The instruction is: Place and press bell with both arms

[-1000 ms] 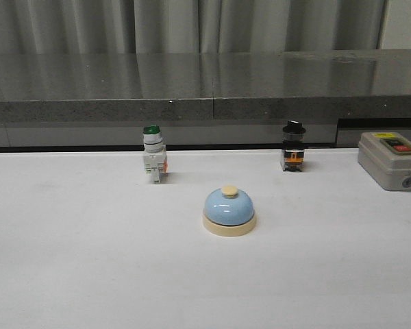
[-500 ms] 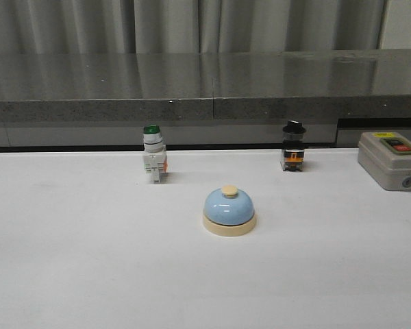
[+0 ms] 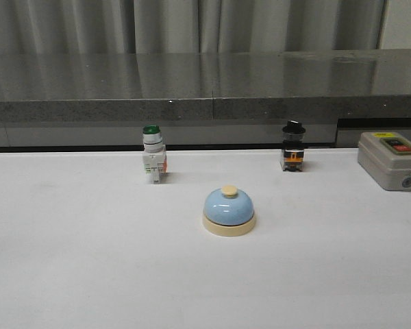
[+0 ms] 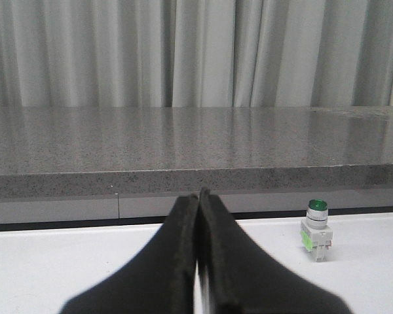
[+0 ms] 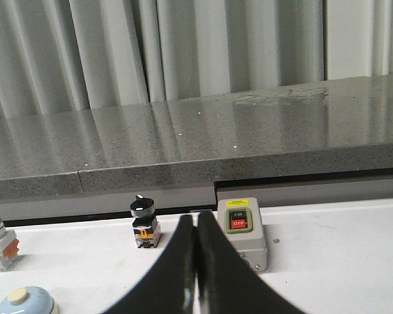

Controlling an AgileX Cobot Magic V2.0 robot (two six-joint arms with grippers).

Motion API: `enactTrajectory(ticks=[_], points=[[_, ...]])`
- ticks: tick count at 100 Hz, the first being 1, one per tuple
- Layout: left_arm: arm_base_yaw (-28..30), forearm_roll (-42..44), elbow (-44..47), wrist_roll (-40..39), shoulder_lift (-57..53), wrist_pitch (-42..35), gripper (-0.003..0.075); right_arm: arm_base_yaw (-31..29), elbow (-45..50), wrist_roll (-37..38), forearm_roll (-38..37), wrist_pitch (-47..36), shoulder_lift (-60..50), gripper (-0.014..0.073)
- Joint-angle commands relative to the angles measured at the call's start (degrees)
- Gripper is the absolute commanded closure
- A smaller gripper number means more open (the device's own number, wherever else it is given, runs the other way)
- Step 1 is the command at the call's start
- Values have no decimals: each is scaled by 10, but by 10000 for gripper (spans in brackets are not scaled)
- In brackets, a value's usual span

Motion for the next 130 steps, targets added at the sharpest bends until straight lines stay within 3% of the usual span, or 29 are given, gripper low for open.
enactTrajectory(ticks=[1, 75, 101, 130], points=[[1, -7, 32, -6, -19, -44, 741, 0, -11, -2, -3, -49, -12, 658], [1, -7, 32, -6, -19, -44, 741, 0, -11, -3, -3, -64, -12, 658], [1, -7, 32, -6, -19, -44, 741, 1, -70, -3, -3, 50, 20, 658], [1, -7, 32, -6, -19, -44, 741, 1, -215, -5, -3, 160, 195, 658]])
